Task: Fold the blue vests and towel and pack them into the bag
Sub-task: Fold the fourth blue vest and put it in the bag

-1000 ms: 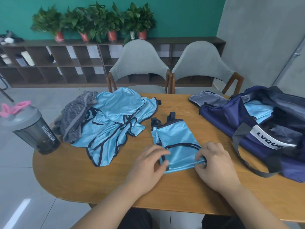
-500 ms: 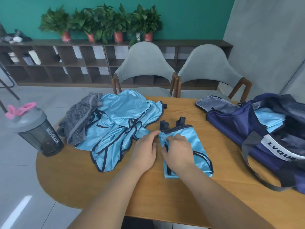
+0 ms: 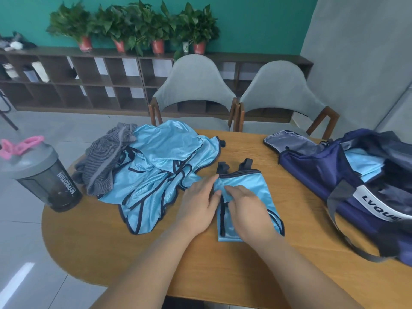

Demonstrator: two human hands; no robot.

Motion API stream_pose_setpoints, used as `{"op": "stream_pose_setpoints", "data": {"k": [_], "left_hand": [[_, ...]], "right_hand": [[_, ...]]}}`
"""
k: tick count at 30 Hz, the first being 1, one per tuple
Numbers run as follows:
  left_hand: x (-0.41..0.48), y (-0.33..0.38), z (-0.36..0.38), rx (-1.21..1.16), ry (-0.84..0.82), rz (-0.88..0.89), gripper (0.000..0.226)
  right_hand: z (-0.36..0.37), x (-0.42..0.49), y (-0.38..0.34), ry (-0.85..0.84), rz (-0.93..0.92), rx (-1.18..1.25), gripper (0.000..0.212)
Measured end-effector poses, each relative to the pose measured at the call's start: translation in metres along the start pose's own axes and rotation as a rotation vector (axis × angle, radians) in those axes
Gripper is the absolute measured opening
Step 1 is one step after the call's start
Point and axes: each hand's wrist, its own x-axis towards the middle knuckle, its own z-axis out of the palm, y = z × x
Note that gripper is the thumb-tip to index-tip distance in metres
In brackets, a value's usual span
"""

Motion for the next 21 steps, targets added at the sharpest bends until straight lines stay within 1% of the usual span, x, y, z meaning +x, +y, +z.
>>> {"op": "stream_pose_setpoints", "data": {"k": [1, 3, 4, 6, 8, 9, 11, 16, 21], "left_hand": [[-0.002, 0.001, -0.001, 0.023, 0.027, 0.025, 0.054], [-0.003, 0.008, -0.002, 0.017, 0.099, 0.083, 0.050], [-0.001, 0.015, -0.001, 0.007, 0.101, 0.111, 0.047], [0.003, 0.036, 0.003, 0.038, 0.002, 0.146, 0.048], [0.007, 0.049, 0.017, 0.169, -0.151, 0.138, 0.056], [0.008, 0.051, 0.024, 0.236, -0.216, 0.115, 0.061], [0.007, 0.046, 0.034, 0.320, -0.275, 0.067, 0.067], [0.010, 0.040, 0.037, 0.393, -0.341, 0.051, 0.067], [0.014, 0.038, 0.031, 0.420, -0.410, 0.069, 0.069]], "right_hand": [[-0.006, 0.000, 0.007, 0.036, 0.015, 0.009, 0.048], [-0.014, 0.002, 0.026, 0.107, 0.033, -0.087, 0.051], [-0.015, 0.004, 0.034, 0.081, 0.040, -0.164, 0.052], [-0.012, 0.007, 0.046, -0.078, 0.058, -0.262, 0.061], [-0.004, 0.006, 0.053, -0.208, 0.074, -0.294, 0.068], [-0.002, 0.005, 0.055, -0.228, 0.072, -0.297, 0.073], [0.002, 0.003, 0.058, -0.246, 0.077, -0.320, 0.082], [0.001, 0.001, 0.062, -0.270, 0.107, -0.322, 0.066], [-0.003, 0.009, 0.062, -0.323, 0.112, -0.297, 0.064]]}}
